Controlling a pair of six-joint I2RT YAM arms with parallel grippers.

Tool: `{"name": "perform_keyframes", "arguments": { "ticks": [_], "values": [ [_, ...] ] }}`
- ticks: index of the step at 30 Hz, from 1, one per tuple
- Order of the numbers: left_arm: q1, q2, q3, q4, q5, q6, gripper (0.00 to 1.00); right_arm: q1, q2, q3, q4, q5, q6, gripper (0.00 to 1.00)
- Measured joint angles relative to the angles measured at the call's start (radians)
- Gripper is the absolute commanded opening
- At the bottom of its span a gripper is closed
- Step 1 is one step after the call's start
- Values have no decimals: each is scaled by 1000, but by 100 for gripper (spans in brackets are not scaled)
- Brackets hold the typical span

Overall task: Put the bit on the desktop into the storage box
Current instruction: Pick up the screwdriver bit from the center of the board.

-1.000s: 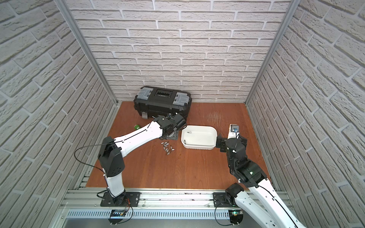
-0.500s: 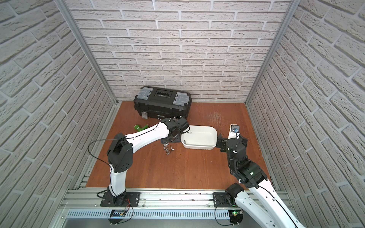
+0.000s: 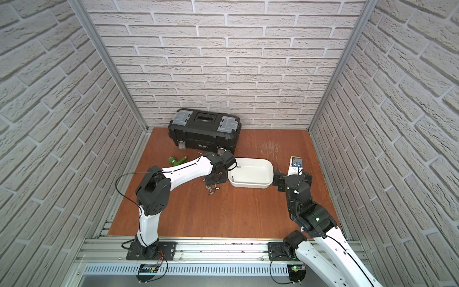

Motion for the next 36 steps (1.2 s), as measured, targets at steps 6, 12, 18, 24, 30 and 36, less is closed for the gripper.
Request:
{"name": "perform_keyframes", "arguments": {
  "ticks": [6, 12, 18, 24, 30, 36],
  "values": [
    [13, 13, -45, 46, 45, -18, 41, 0, 0, 0, 0, 0, 0, 98],
    [27, 22, -70, 69, 74, -31, 34, 0, 0, 0, 0, 0, 0, 98],
    [31, 26, -70, 87, 86, -36, 27, 0, 0, 0, 0, 0, 0, 98],
    [32, 41, -69, 87, 90, -36, 24, 0, 0, 0, 0, 4, 0, 98],
    [35, 51, -69, 87, 93, -35, 23, 0, 0, 0, 0, 7, 0, 98],
    [43, 53, -69, 87, 93, -32, 21, 0, 0, -1, 0, 7, 0, 98]
  ]
}}
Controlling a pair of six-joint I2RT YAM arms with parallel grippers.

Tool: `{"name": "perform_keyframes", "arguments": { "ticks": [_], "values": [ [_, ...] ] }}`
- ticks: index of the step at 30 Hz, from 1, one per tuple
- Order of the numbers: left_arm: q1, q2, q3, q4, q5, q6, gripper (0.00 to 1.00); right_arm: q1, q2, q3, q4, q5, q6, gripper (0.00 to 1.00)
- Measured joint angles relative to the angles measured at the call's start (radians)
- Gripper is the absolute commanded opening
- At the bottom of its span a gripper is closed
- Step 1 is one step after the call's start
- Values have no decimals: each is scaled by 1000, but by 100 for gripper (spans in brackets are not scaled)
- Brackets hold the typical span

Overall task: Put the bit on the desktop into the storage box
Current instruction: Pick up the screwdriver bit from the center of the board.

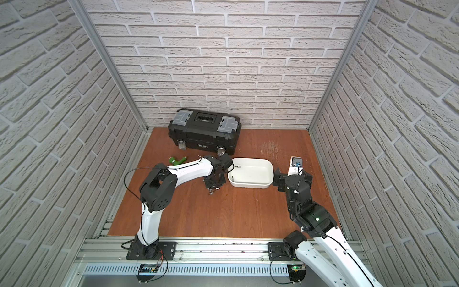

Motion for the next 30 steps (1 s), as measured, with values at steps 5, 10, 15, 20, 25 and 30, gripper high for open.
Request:
{"name": "perform_keyframes", "arguments": {
  "ticks": [5, 10, 15, 20, 25, 30],
  "values": [
    [2, 12, 3, 3, 1, 1, 18, 0, 0, 0, 0, 0, 0, 98],
    [2, 16, 8, 8, 3, 12, 14, 0, 0, -1, 0, 0, 0, 98],
    [2, 16, 10, 9, 3, 23, 6, 0, 0, -11, -1, 1, 0, 98],
    [2, 16, 10, 10, 3, 43, 0, 0, -2, -15, -3, 1, 0, 98],
    [0, 14, 10, 10, -7, 63, 0, 0, -3, -15, -3, 1, 0, 98],
    [-9, 0, 23, -2, -53, 84, 0, 0, -5, -15, -3, 2, 0, 98]
  ]
}}
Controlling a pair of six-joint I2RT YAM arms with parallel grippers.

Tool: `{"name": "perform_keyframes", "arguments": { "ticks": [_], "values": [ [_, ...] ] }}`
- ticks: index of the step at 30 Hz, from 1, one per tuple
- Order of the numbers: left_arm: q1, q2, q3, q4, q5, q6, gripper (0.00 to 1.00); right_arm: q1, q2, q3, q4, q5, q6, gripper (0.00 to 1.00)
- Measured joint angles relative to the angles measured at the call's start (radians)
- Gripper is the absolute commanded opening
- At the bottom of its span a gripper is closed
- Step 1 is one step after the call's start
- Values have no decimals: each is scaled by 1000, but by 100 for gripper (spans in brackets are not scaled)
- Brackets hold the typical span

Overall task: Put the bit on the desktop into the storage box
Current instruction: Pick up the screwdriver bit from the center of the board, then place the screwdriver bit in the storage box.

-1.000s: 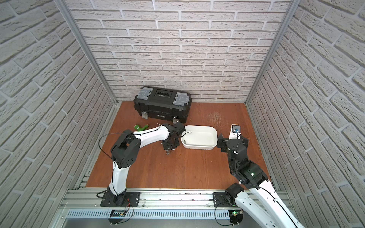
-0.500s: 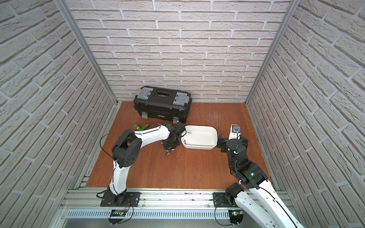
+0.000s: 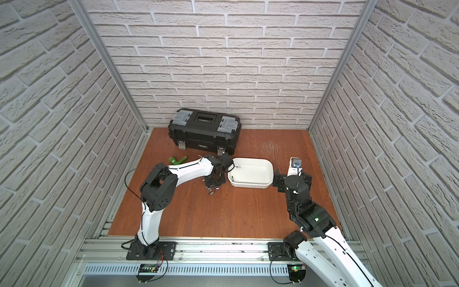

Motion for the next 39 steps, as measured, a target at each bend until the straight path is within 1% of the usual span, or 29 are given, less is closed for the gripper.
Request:
{"name": "perform_keyframes", "arguments": {
  "ticks": [8, 13, 19, 24, 33, 39],
  "values": [
    [-45, -104, 60, -29, -109, 29, 0, 0, -4, 0, 0, 0, 1, 98],
    [-74, -140, 121, -25, -132, 57, 1, 0, -4, 0, 0, -1, 4, 98],
    [-100, -139, 171, 5, -134, 97, 1, 0, -5, 0, 0, -1, 4, 98],
    [-110, -93, 248, 46, -101, 126, 2, 0, -10, 0, -1, -1, 4, 98],
    [-121, 61, 364, 123, 21, 196, 2, 0, -10, 0, -6, -1, 4, 98],
    [-125, 147, 420, 157, 97, 216, 2, 0, -17, 0, -19, -1, 4, 98]
  ]
}}
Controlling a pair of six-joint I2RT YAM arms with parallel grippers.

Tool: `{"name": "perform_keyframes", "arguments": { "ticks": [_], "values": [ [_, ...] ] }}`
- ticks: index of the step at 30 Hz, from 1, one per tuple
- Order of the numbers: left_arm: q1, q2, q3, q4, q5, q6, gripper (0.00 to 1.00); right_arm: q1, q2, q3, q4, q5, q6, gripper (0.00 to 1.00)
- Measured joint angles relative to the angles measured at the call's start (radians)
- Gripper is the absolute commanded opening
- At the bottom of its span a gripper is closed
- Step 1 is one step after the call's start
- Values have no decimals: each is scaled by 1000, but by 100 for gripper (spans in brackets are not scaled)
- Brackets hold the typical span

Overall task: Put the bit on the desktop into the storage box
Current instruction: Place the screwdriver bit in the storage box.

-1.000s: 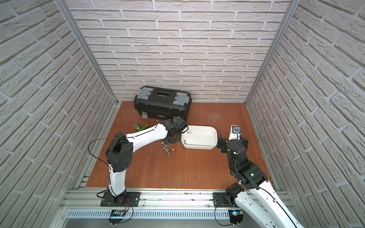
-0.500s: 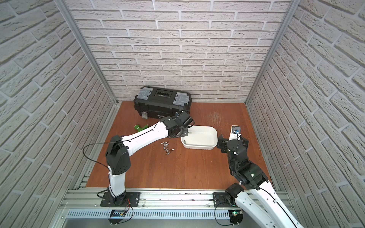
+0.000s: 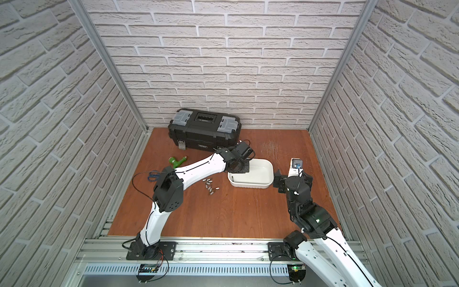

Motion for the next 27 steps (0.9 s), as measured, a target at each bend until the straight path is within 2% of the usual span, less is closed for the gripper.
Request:
{"name": "perform_keyframes", "arguments": {
  "ticks": [8, 19, 21, 27],
  "values": [
    [0, 96, 67, 23, 82, 17, 2, 0, -3, 0, -4, 0, 0, 98],
    [0, 138, 74, 31, 112, 33, 4, 0, 1, 0, -4, 0, 0, 98],
    [0, 140, 74, 31, 114, 34, 7, 0, 2, 0, -4, 0, 1, 98],
    [0, 140, 75, 29, 116, 48, 27, 0, 2, 0, -4, 0, 1, 98]
  ]
}}
